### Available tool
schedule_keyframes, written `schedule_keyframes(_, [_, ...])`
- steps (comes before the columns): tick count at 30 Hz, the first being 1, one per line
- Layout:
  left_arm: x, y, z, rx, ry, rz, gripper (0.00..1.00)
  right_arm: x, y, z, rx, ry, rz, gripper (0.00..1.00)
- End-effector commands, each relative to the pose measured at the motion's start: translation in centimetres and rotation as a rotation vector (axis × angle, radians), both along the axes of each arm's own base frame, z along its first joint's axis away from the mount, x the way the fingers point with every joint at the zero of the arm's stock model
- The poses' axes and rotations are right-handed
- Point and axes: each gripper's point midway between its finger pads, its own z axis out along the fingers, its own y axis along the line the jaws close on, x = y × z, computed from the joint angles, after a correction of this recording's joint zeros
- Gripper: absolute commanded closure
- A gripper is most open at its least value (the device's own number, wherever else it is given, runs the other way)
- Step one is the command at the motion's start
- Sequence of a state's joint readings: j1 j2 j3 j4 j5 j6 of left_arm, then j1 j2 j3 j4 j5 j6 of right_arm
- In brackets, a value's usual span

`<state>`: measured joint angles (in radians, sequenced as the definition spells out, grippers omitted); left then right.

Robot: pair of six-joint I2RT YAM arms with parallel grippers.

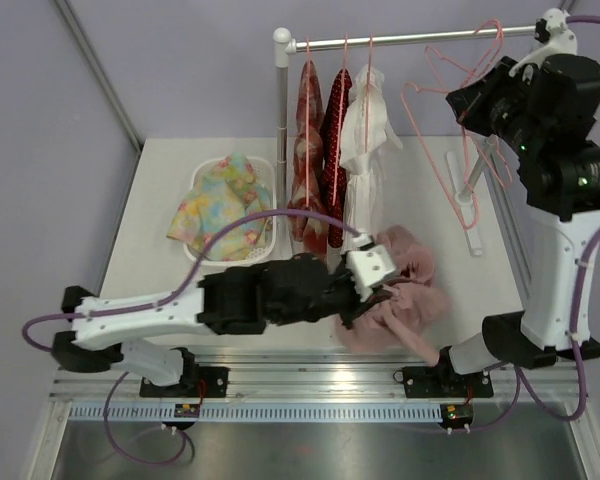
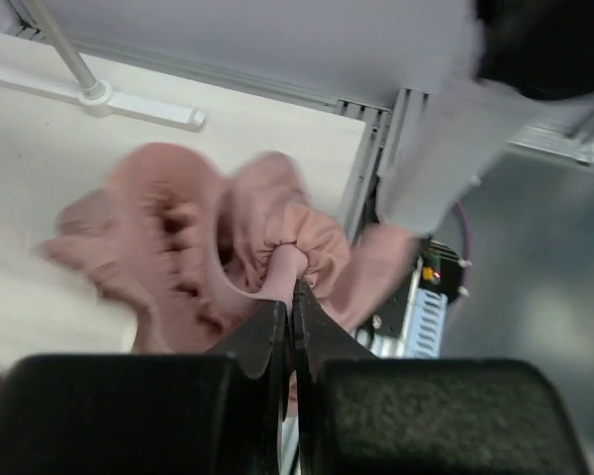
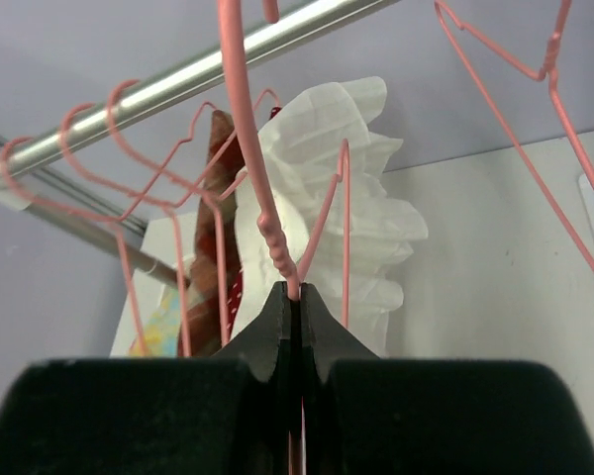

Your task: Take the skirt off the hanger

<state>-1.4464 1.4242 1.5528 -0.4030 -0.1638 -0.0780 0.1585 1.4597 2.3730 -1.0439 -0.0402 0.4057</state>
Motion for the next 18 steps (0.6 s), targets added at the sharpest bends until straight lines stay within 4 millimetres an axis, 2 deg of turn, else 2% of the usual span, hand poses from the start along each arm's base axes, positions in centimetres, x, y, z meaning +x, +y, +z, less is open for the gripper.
schedule_keyframes(1, [2.3, 7.6, 3.1, -0.134, 0.008, 0.244, 1.00, 4.4, -0.6, 1.4, -0.053, -0.076, -0.061, 1.00])
schedule_keyframes(2, [2.5, 10.3, 3.8, -0.174, 0.014, 0.275, 1.00, 4.9, -0.6, 1.5, -0.058, -0.080, -0.062, 1.00])
schedule_keyframes(4, [3.6, 13.4, 3.5, -0.194, 0.014, 0.373, 1.00, 6.7, -0.5, 2.0, -0.067, -0.098, -0.072, 1.00])
schedule_keyframes(5, [3.9, 14.5, 2.3, -0.168, 0.012, 0.406, 1.00, 7.2, -0.5, 2.1, -0.067, -0.105, -0.077, 1.00])
schedule_keyframes(6, [4.1, 16.1, 2.9, -0.197, 0.016, 0.434, 1.00, 7.6, -0.4, 2.7, -0.062, -0.128, -0.076, 1.00])
schedule_keyframes(8, [5.2, 18.1, 2.4, -0.181, 0.005, 0.525, 1.00, 9.1, -0.2, 3.3, -0.059, -0.168, -0.079, 1.00])
schedule_keyframes(11, [6.8, 21.0, 1.9, -0.160, -0.027, 0.667, 1.00, 10.6, -0.2, 2.7, -0.061, -0.163, -0.093, 1.00])
schedule_keyframes(13, [8.6, 23.7, 2.9, -0.163, -0.061, 0.794, 1.00, 11.1, 0.2, 0.9, -0.055, -0.106, -0.077, 1.00])
schedule_keyframes(15, [9.7, 25.4, 4.3, -0.158, -0.090, 0.835, 1.00, 11.3, 0.7, -0.3, -0.044, -0.083, -0.051, 1.00])
schedule_keyframes(16, [10.1, 25.9, 6.3, -0.196, -0.091, 0.836, 1.00, 11.0, 0.8, -2.2, -0.051, -0.038, -0.045, 1.00])
schedule_keyframes(17, [11.4, 27.2, 7.1, -0.187, -0.120, 0.892, 1.00, 11.2, 0.9, -2.1, -0.046, -0.064, -0.045, 1.00])
schedule_keyframes(18, [12.0, 27.5, 7.8, -0.186, -0.134, 0.907, 1.00, 11.0, 0.8, -2.7, -0.051, -0.061, -0.047, 1.00])
